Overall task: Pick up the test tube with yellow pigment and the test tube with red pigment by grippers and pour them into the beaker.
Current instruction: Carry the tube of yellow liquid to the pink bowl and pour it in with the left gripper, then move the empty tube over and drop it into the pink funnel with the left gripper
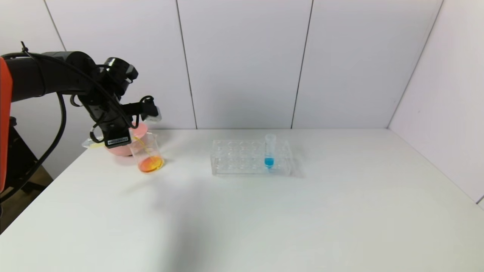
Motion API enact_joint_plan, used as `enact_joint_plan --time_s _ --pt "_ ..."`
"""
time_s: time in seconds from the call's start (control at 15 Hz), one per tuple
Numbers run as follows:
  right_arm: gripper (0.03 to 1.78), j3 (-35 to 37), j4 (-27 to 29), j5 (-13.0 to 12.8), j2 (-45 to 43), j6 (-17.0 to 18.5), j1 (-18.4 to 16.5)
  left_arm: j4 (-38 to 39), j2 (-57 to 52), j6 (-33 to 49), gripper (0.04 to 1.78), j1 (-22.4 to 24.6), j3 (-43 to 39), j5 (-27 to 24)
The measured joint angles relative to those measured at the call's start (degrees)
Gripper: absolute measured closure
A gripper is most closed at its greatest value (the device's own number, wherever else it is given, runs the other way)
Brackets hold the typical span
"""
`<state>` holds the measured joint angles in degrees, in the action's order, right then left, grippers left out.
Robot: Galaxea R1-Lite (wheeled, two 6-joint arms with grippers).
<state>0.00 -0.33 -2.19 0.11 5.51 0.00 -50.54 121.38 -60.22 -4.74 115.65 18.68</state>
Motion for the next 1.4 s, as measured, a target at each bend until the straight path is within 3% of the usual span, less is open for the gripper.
enact_joint_plan --time_s 0.6,1.0,1.13,1.4 --pt "0.1 0.0 0.0 0.0 0.0 0.0 0.0 -0.6 0.8 -0.9 1.38 -3.9 0.0 11.0" --pt "0.1 0.0 0.0 0.0 0.0 0.0 0.0 -0.5 -0.5 -0.3 1.38 -4.3 -0.3 10.2" --pt "0.1 0.0 0.0 0.0 0.0 0.0 0.0 -0.3 -2.1 0.4 1.38 -3.0 -0.8 5.3" --pt "0.1 0.0 0.0 0.0 0.0 0.0 0.0 4.5 -4.8 9.8 1.38 1.6 -1.8 -14.5"
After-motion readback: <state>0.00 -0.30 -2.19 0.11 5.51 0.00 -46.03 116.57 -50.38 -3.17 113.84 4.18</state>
